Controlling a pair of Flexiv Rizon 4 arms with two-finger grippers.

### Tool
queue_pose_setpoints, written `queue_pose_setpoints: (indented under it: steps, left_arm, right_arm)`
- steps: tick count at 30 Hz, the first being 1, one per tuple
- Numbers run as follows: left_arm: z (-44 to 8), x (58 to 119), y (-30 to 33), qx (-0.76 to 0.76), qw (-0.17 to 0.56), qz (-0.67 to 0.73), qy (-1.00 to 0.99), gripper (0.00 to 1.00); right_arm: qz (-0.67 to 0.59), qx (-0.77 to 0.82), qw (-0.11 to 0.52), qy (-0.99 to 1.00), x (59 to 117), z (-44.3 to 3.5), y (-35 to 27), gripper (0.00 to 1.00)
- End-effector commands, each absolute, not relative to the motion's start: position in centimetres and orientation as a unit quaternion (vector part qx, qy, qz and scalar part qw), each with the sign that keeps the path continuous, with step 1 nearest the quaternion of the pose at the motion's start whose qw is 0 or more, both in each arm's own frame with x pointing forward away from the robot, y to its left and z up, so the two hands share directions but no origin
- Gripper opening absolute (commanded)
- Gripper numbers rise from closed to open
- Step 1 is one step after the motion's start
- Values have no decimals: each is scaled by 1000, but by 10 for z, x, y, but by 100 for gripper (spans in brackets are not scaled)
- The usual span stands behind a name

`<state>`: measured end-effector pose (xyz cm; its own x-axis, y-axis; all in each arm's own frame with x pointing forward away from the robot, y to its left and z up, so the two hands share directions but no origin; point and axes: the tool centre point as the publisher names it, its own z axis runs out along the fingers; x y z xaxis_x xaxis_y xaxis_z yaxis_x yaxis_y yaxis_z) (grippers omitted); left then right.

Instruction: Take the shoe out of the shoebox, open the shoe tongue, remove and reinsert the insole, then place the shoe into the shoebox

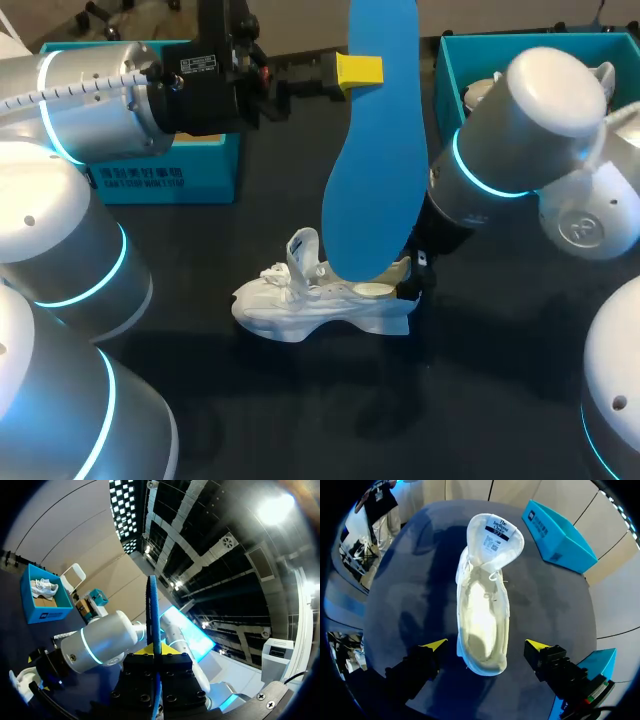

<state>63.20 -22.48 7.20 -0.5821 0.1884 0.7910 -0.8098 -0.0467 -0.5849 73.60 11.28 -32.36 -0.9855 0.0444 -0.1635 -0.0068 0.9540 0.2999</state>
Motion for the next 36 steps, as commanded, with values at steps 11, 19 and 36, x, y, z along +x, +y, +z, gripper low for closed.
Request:
queue_pose_setpoints:
  steps: [11,19,36]
  left_arm:
    - [71,631,-225,268,371,672,-582,0]
    - [71,631,-225,268,371,672,-582,0]
    - [71,631,-225,268,371,672,-582,0]
  right_arm:
    - [87,2,65,994,739,-321,124,100]
    - [82,13,64,995,741,-326,126,100]
    - [86,19,63,994,740,-326,126,100]
